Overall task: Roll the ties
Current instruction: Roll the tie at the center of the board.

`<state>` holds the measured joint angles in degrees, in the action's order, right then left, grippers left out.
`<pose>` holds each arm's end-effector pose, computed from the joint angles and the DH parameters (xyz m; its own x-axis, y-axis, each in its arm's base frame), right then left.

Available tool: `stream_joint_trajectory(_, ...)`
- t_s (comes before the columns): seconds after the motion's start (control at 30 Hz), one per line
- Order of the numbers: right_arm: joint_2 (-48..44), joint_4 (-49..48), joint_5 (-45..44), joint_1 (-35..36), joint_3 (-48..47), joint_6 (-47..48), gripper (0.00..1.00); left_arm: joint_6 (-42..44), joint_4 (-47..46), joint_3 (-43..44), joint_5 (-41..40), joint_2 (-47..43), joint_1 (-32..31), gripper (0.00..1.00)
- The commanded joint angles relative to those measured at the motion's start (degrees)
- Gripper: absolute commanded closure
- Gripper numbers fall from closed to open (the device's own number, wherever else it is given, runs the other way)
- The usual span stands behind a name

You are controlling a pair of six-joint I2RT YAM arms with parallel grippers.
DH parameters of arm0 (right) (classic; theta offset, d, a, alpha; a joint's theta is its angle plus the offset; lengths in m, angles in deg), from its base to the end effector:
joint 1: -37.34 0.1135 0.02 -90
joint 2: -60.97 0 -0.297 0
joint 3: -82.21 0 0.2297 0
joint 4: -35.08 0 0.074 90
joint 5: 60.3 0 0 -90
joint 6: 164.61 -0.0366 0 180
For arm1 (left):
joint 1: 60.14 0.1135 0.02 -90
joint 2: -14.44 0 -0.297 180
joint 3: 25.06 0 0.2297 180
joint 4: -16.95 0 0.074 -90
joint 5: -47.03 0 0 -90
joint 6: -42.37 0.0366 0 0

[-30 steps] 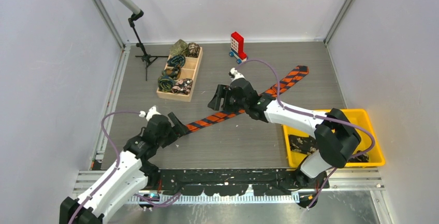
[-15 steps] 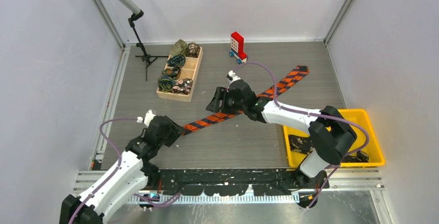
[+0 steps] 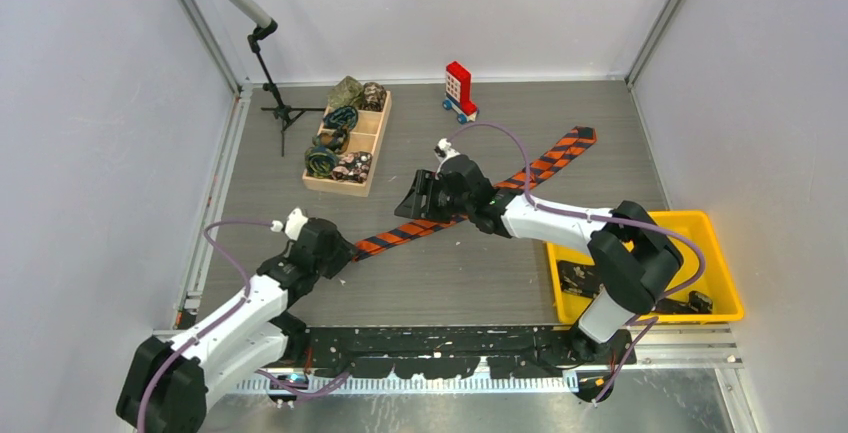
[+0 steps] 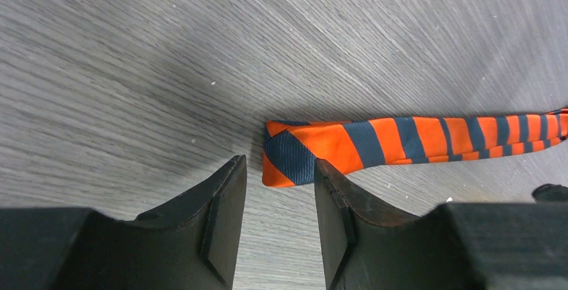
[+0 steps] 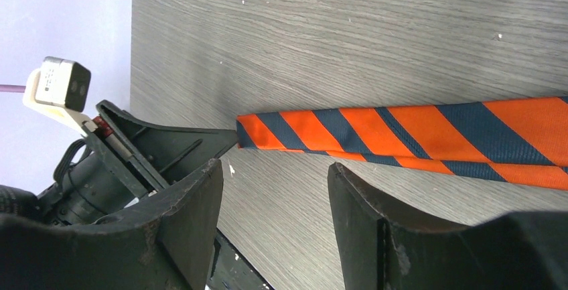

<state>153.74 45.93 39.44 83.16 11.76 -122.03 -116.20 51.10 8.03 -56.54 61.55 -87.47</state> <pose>0.2318 0.2474 0.2627 -0.8511 0.1655 -0.4982 -0.2643 0.6850 0.6790 0.1050 -0.0446 0.1938 -0.5279 -0.7458 -0.4064 -0.5039 0.6602 -0.5569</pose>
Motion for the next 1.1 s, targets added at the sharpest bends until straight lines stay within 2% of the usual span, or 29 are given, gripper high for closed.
stream_joint_trajectory(0.0,0.1,-3.4,1.0,0.2,0.6,-0.5,0.37,2.6,-6.2,0.4,-1.3,3.9,0.3,0.57)
stream_joint_trajectory(0.17,-0.1,-3.5,1.2,0.2,0.9,-0.3,0.37,3.3,-6.5,0.8,-1.3,7.6,0.3,0.62)
stream_joint_trajectory(0.4,0.2,-3.4,1.4,0.2,0.8,0.0,0.37,4.9,-10.8,-1.2,-1.4,7.4,0.3,0.72)
stream_joint_trajectory(0.57,0.7,-3.8,1.9,0.2,0.6,-0.2,0.38,5.4,-8.6,-0.5,-2.2,6.9,0.3,0.91)
stream_joint_trajectory(0.7,1.0,-3.9,1.7,0.4,0.4,-0.4,0.4,6.1,-5.6,0.5,-2.7,4.9,0.3,1.0)
stream_joint_trajectory(0.97,4.1,-4.8,0.4,4.0,-3.5,-3.2,0.44,8.5,-1.5,0.6,-3.4,-1.2,0.2,1.0)
stream_joint_trajectory(1.07,7.0,-5.7,1.3,5.6,-6.9,-5.6,0.53,8.8,-0.2,0.4,-3.3,-2.4,0.3,1.0)
